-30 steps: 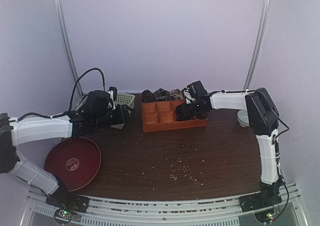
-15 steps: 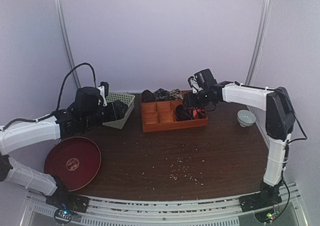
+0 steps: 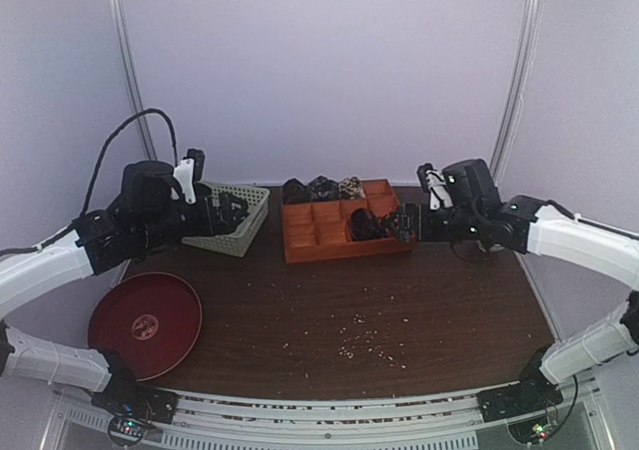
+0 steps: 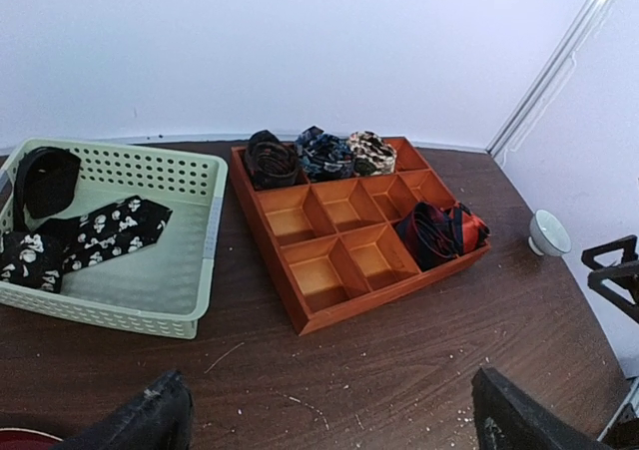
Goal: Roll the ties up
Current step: Reset both arms
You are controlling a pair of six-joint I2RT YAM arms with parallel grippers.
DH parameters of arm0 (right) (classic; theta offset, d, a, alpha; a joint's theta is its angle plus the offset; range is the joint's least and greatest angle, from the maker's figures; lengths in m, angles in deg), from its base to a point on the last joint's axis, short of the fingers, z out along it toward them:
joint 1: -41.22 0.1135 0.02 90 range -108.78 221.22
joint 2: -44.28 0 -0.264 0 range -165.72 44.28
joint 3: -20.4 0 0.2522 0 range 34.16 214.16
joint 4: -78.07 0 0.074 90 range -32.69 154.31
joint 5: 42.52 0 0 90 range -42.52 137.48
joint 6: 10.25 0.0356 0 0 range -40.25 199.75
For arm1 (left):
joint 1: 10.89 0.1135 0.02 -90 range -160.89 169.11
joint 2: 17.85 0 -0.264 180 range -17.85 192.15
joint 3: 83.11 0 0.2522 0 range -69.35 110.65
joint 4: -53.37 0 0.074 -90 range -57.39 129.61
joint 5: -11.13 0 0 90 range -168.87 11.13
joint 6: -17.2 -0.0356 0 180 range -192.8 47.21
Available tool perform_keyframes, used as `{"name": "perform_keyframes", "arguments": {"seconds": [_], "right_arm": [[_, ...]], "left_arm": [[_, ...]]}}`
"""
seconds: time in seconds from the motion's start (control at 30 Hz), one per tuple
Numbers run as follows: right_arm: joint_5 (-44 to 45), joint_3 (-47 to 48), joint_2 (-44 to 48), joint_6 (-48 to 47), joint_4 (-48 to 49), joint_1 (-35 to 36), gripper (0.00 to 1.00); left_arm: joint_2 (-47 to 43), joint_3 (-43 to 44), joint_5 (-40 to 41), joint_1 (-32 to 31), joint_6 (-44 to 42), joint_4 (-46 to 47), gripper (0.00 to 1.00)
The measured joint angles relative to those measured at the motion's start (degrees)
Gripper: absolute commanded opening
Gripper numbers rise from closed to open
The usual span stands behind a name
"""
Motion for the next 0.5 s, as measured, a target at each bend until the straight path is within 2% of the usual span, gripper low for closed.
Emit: {"name": "perform_keyframes", "arguments": {"seconds": [0.1, 0.27, 0.5], "right_arm": [[1.7, -6.64, 10.86, 3.65, -0.15, 1.16, 1.0], [4.31, -12.09, 23.41, 8.96, -1.49, 1.14, 1.0], [4.63, -14.62, 28.87, 11.19, -2.54, 1.14, 1.0]], "left_arm": [[-1.55, 0.0, -1.75, 0.0, -1.29, -0.57, 0.98], [-3.69, -2.12, -4.22, 0.0, -1.7, -0.66, 0.98], [-7.26, -8.87, -6.75, 0.0, -1.2, 1.11, 0.98]]}}
